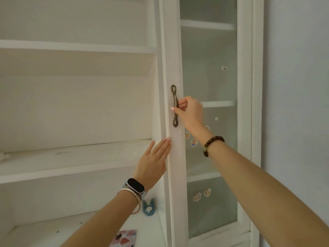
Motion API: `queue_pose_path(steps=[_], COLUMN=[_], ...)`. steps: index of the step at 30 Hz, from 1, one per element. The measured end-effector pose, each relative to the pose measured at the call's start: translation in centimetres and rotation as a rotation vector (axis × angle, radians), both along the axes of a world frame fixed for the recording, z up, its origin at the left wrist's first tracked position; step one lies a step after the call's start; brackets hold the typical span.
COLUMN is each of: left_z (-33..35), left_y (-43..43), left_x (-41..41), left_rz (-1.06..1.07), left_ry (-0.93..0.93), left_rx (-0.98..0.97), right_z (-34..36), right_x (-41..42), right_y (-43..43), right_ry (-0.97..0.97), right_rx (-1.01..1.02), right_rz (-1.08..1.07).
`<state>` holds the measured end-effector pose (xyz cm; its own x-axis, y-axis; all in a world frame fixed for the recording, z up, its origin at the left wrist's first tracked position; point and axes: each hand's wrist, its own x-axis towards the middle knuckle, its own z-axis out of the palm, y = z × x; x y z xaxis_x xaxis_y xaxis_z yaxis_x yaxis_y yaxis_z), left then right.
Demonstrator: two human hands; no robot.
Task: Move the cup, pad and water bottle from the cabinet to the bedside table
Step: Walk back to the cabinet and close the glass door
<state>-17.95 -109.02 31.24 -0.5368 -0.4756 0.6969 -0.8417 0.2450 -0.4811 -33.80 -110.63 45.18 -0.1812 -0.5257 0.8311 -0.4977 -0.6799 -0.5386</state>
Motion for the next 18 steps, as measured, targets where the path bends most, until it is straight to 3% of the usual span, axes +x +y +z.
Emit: queue_pose_path(steps=[18], left_z=[-0.6], left_y=[-2.7], left_x=[0.0], left_rz=[0.053], left_ry=[0.072], left_rx=[0.035], right_z=[-0.1], right_x=[1.3], right_y=[-3.6], right_ry=[-0.015], right_rx=[-0.044], right_rz=[-0.006])
